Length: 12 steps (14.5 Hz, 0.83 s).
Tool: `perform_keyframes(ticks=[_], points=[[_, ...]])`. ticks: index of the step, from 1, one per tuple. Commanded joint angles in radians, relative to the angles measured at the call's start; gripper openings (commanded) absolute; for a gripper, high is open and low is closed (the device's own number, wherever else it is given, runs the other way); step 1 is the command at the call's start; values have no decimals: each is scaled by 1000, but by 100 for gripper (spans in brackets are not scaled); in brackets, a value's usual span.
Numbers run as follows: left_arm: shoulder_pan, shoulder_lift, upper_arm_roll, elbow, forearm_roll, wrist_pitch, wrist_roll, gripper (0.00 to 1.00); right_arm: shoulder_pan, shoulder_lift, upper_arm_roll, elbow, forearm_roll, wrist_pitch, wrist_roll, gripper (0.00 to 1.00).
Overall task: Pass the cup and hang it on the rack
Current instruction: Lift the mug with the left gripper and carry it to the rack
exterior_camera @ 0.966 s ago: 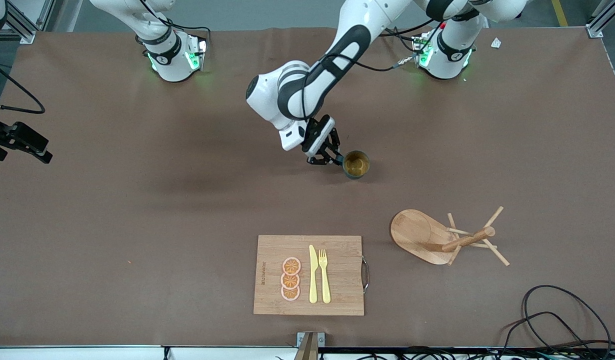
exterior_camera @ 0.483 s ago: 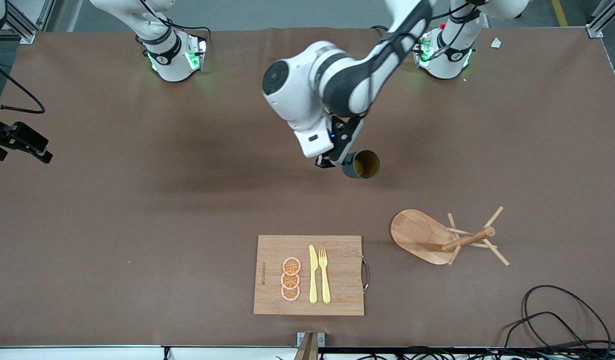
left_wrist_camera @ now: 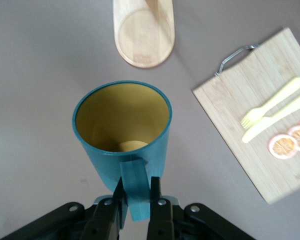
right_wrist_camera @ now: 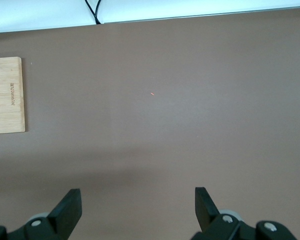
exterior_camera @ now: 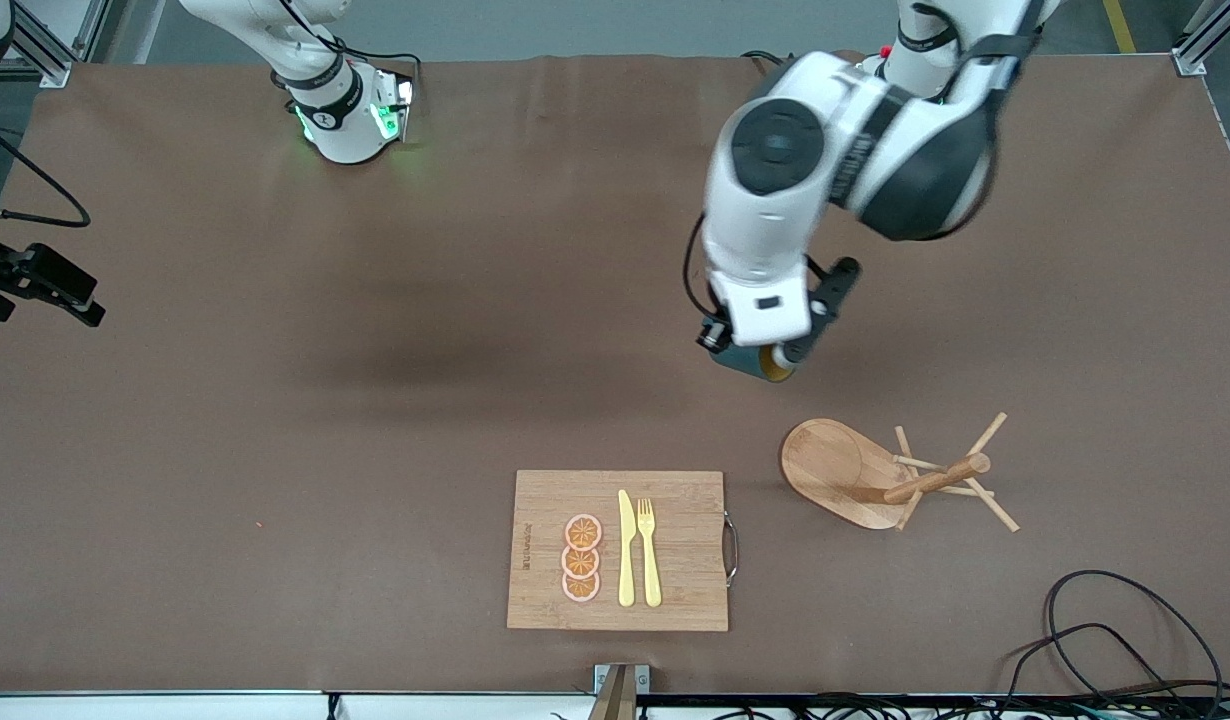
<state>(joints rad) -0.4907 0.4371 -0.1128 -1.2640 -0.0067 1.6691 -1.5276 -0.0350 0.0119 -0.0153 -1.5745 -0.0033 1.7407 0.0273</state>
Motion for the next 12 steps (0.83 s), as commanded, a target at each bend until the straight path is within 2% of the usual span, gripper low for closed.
perform_keyframes(ticks=[1, 4, 7, 9, 12], points=[[108, -26, -10, -20, -154, 18, 151, 0, -16, 0, 11, 10, 14, -12, -18, 100], [239, -23, -8, -20, -374, 44, 303, 1, -16, 0, 11, 10, 14, -10, -18, 100], [360, 4, -5, -21, -577, 50, 348, 1, -16, 0, 11, 10, 14, -10, -18, 100], [395, 27, -4, -25, -619, 55, 348, 1, -16, 0, 11, 10, 14, -10, -18, 100], [426, 57, 1, -29, -729, 142, 327, 0, -16, 0, 11, 10, 12, -10, -20, 100]])
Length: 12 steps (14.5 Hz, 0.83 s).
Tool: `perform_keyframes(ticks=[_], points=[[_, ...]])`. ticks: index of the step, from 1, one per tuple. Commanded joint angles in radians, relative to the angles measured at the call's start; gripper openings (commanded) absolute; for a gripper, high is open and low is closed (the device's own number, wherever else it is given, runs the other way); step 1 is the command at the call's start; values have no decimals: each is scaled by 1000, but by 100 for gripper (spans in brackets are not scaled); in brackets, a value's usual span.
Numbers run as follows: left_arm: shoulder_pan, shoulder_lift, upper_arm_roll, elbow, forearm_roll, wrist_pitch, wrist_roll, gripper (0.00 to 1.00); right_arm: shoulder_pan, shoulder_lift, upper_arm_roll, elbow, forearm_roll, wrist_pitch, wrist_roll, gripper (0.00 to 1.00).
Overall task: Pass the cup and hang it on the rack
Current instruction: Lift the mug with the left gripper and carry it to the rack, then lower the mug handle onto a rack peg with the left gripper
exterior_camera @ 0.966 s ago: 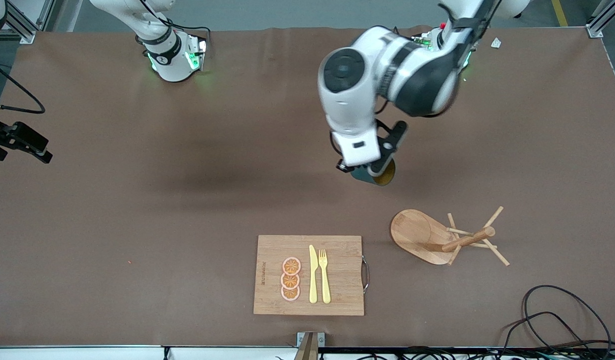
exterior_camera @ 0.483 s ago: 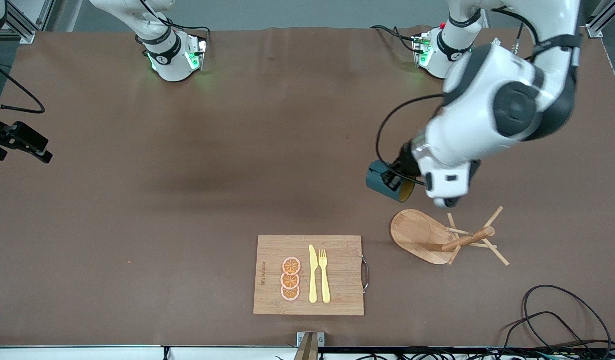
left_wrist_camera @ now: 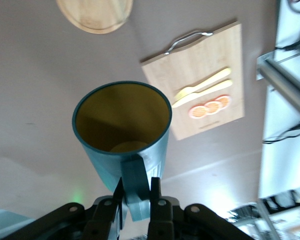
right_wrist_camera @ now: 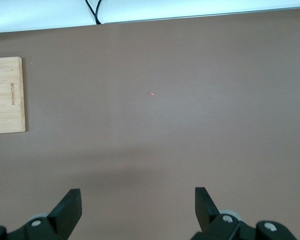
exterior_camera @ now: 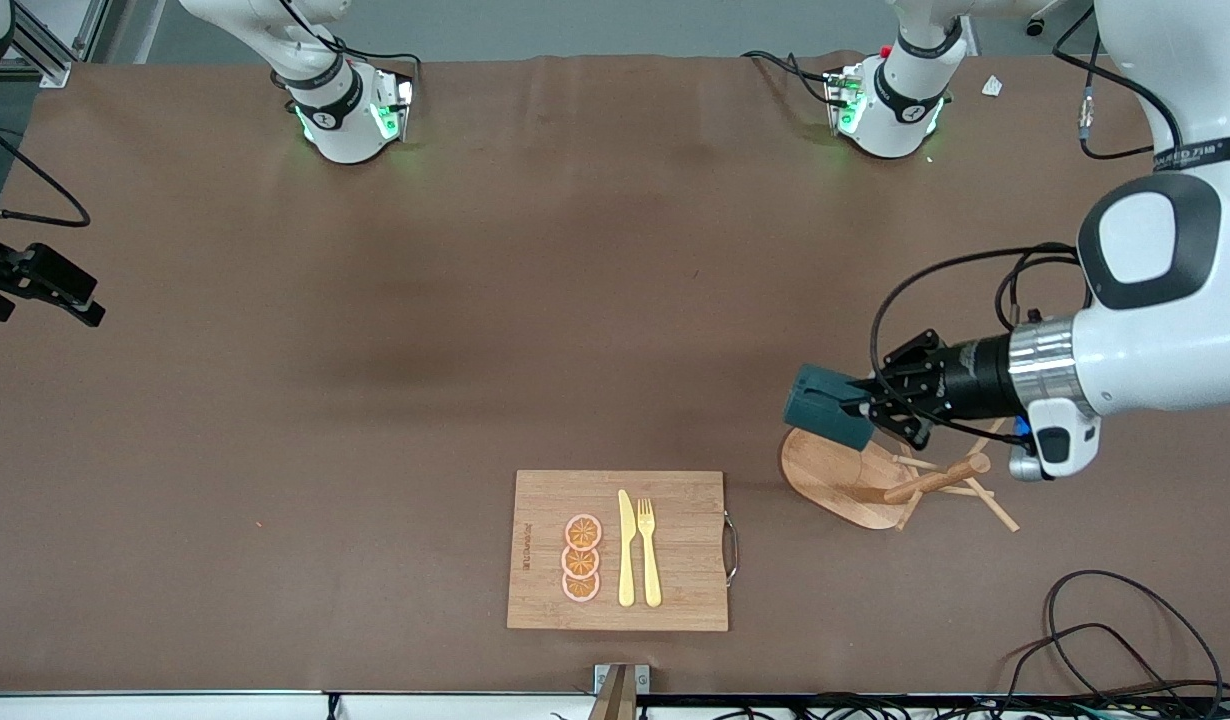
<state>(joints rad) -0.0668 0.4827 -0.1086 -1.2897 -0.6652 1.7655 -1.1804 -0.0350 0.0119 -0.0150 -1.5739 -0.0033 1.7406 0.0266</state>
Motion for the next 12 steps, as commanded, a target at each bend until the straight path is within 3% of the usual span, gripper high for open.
perform_keyframes(ticks=[1, 5, 12], points=[[10, 22, -2, -3, -85, 48, -24, 0, -16, 0, 10, 9, 12, -12, -19, 100], [65, 45, -2, -10, -154, 83, -38, 0, -14, 0, 10, 9, 12, -12, -19, 100], [99, 66, -2, -16, -162, 81, -35, 0, -14, 2, 10, 9, 12, -10, -17, 100]])
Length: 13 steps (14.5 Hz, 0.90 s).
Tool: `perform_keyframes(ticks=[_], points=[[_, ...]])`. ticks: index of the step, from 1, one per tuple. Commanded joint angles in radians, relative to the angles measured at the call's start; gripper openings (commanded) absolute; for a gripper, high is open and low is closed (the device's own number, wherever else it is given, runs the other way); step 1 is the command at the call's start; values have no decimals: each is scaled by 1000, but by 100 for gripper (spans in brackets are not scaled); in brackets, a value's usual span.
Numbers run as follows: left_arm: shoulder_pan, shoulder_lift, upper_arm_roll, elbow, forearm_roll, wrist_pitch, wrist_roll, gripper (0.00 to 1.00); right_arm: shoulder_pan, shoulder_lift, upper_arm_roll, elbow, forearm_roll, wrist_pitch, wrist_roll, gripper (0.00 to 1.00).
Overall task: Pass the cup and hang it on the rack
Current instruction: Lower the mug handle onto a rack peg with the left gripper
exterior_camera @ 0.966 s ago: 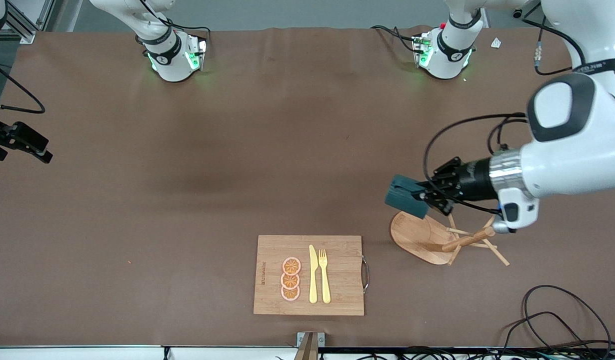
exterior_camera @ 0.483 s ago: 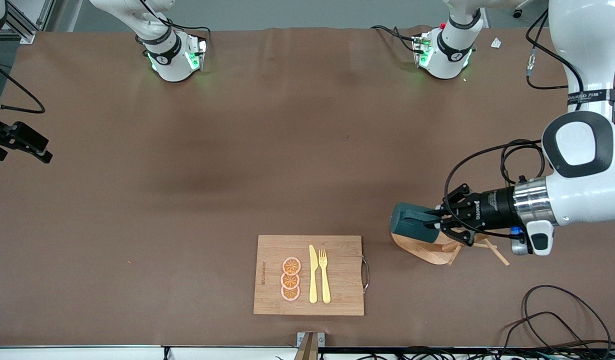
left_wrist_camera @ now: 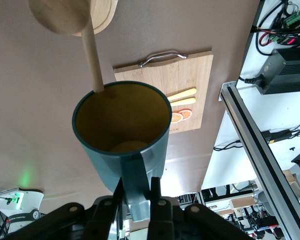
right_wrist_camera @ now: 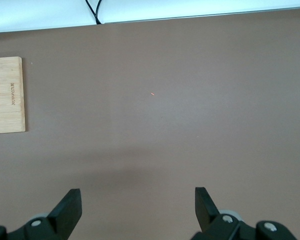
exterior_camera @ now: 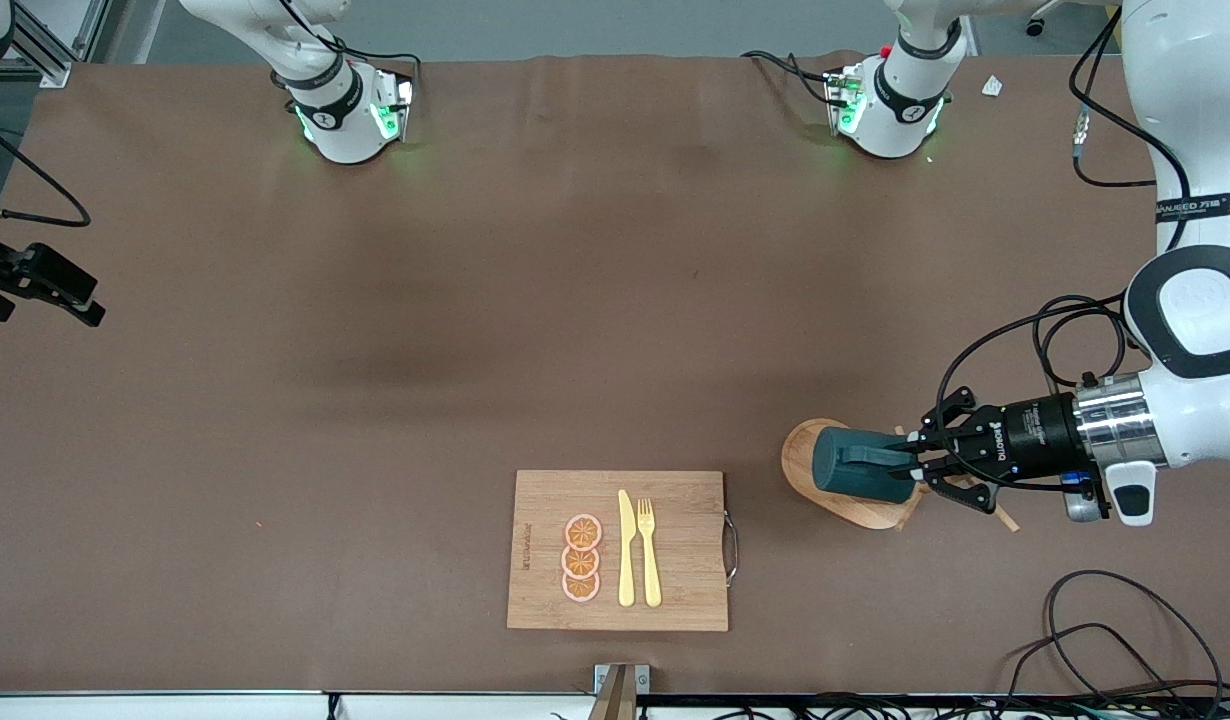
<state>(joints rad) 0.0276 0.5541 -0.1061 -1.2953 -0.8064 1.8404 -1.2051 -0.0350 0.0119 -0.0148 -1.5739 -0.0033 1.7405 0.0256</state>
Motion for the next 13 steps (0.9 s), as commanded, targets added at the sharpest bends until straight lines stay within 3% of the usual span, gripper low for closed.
perform_keyframes(ticks=[1, 13], points=[[9, -2, -4, -12, -20, 6, -10, 0, -14, 2, 10, 9, 12, -10, -16, 100], [52, 21, -6, -12, -5, -1, 30, 1, -13, 2, 10, 9, 12, -10, -18, 100]])
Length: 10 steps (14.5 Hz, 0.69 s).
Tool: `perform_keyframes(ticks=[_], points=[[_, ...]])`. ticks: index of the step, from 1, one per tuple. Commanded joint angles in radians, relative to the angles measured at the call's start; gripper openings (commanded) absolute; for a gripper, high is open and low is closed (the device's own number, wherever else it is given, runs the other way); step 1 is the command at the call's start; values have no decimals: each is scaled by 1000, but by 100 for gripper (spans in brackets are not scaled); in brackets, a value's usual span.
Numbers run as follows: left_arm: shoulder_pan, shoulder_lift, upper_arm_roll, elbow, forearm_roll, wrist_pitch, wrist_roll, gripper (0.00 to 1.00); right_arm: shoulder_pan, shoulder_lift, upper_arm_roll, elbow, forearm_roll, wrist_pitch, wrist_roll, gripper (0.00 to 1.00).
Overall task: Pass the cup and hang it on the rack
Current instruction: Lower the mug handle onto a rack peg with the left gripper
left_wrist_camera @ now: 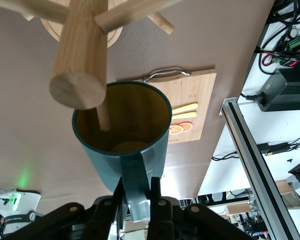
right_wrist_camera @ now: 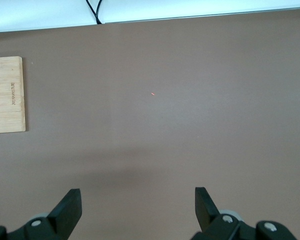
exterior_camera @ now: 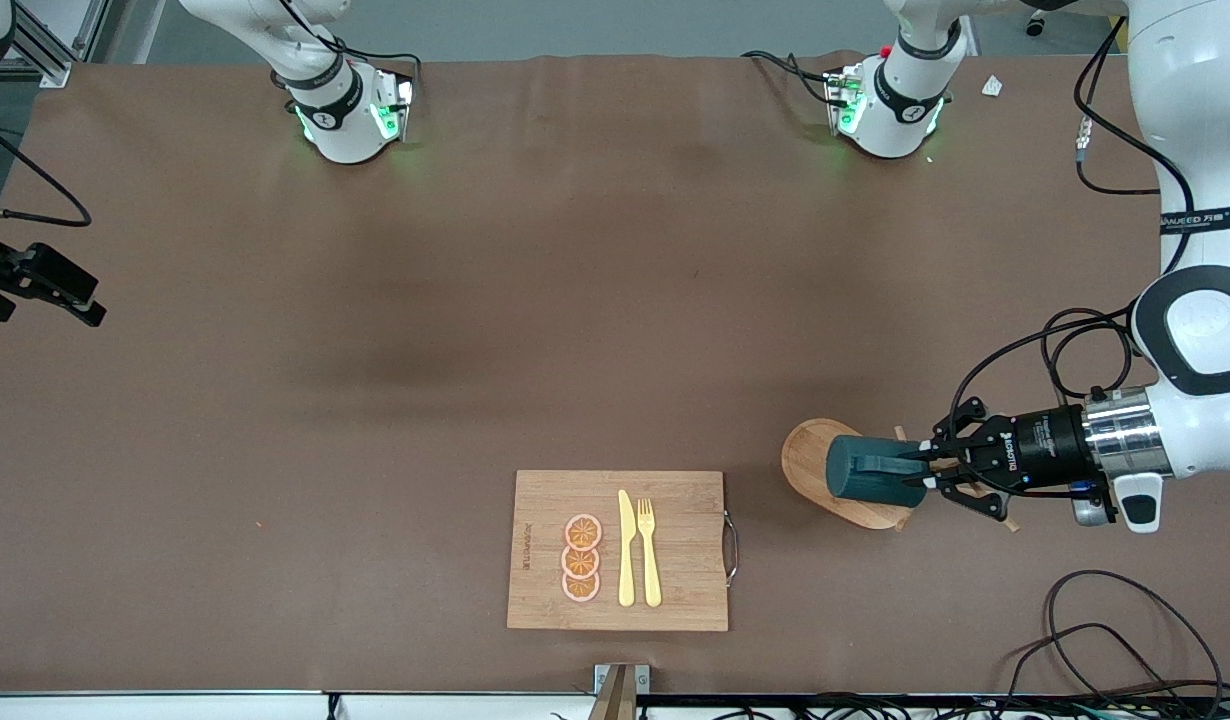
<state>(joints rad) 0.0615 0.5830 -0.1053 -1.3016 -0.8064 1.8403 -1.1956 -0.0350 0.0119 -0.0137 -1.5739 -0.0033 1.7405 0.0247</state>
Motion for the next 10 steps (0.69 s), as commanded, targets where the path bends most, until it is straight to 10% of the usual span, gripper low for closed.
perform_keyframes(ticks=[1, 10], points=[[21, -8, -5, -5, -5, -3, 27, 1, -13, 2, 9, 9, 12, -10, -16, 100], [41, 11, -5, -5, -5, -6, 85, 1, -13, 0, 11, 8, 12, -12, -15, 100]])
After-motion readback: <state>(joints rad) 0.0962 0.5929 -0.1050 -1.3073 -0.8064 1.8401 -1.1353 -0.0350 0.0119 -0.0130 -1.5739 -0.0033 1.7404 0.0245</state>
